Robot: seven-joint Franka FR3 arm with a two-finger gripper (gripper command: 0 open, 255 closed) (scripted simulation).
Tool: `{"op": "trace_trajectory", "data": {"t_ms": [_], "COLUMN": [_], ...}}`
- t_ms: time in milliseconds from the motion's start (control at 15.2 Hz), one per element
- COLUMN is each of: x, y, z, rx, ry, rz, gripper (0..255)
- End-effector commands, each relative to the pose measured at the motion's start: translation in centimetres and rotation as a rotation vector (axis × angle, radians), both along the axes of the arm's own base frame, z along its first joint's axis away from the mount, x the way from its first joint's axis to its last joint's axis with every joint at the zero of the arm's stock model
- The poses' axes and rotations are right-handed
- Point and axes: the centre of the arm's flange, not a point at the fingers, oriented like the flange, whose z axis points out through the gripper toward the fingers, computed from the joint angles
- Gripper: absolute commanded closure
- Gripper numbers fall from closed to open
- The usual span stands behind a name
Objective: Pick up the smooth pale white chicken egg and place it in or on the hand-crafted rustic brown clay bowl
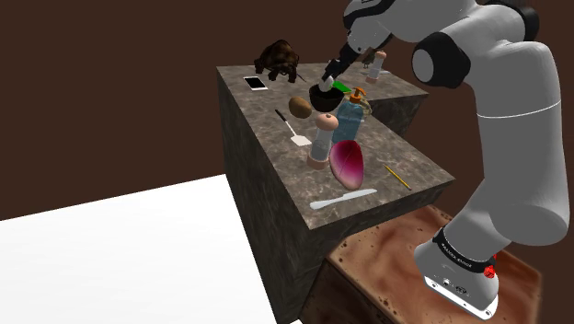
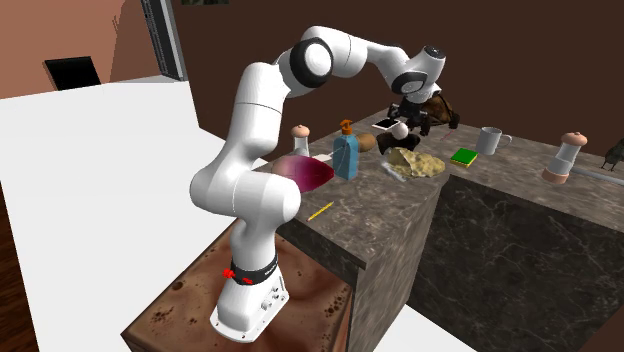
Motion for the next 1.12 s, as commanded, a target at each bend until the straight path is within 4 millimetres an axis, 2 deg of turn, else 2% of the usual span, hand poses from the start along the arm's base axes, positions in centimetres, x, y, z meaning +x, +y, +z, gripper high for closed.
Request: {"op": "trace_trajectory", "data": {"t_ms": [0, 264, 528, 1056], "x": [0.0, 0.0, -2.1, -2.1], "y": [0.0, 0.0, -1.0, -1.0], "z": [0.0, 0.0, 4.4, 4.4], "rx": [0.000, 0.000, 0.000, 0.000], "ry": [0.000, 0.000, 0.000, 0.000], "rz": [0.000, 0.000, 0.000, 0.000], "gripper": [0, 0, 0, 0]}}
